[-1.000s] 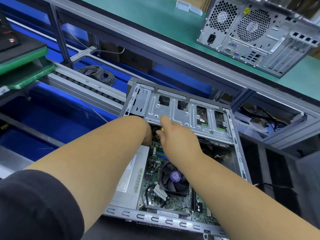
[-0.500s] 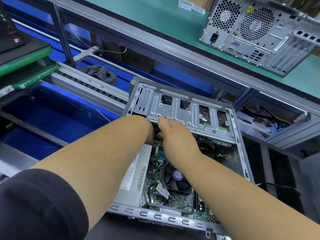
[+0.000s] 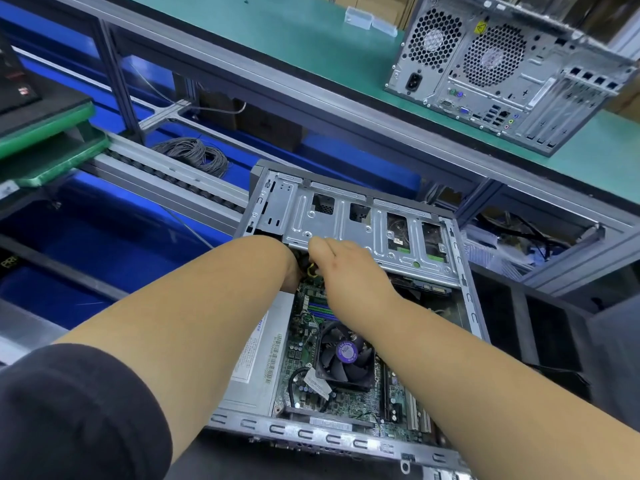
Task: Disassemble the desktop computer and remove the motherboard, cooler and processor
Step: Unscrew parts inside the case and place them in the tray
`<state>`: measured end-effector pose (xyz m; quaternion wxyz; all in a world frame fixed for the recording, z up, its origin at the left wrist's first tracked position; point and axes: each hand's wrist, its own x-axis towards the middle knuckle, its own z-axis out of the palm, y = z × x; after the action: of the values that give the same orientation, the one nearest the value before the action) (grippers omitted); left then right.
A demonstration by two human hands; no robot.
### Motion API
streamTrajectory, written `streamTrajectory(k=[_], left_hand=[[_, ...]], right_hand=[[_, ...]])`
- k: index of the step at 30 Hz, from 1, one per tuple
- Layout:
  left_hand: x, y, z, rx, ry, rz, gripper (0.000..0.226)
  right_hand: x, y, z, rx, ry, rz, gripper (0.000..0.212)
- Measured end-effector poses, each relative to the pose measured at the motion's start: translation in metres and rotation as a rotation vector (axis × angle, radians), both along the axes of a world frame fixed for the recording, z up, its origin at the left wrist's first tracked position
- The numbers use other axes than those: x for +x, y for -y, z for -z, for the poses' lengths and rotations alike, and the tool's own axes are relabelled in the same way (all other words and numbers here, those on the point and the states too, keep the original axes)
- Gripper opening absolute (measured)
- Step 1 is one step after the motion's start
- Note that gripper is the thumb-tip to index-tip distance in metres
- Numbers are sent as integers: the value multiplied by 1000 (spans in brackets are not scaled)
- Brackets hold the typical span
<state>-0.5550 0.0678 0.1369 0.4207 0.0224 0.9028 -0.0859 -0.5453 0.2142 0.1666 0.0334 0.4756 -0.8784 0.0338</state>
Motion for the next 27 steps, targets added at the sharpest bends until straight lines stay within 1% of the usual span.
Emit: streamTrajectory(k=[3,5,10,11,14,15,16,19,20,22,23,25,27], left_hand=[[2,-1,-2,21,21,10,46],[1,0,-3,27,30,13,40],[-2,0,-1,7,15,28,36],[-2,0,-1,-2,26,23,34],[-4,0,-2,-14,28,23,27],[-3,0,-3,-19,24,32,27],[-3,-1,-3,-26,18,49,28],[-2,-1,-3,-35,-7,108,30],[-2,-1,-3,-38,-6,109,28],[-2,-2,-5,-46,29,61,20],[-1,-2,-7,-52,46,40,20],[-3,-2,-7,-45,55,22,26],[-2,-1,-7,-40,51,19,31]], right_hand=[[-3,-2,-1,33,-18,-36,54],[-4,-3,-2,47,-31,-58,56],[-3,-5,-3,114,-57,-102,49],[-3,-6,-2,115,-61,-105,46],[1,-8,0,79,-70,-81,26],[1,-8,0,66,-65,-64,22],[3,-7,1,66,-60,-47,25],[6,-2,2,77,-58,-10,51],[7,-1,2,76,-60,11,51],[8,0,2,72,-66,74,28],[8,0,1,66,-81,106,20],[7,1,1,56,-64,143,20],[8,3,3,-22,6,148,19]])
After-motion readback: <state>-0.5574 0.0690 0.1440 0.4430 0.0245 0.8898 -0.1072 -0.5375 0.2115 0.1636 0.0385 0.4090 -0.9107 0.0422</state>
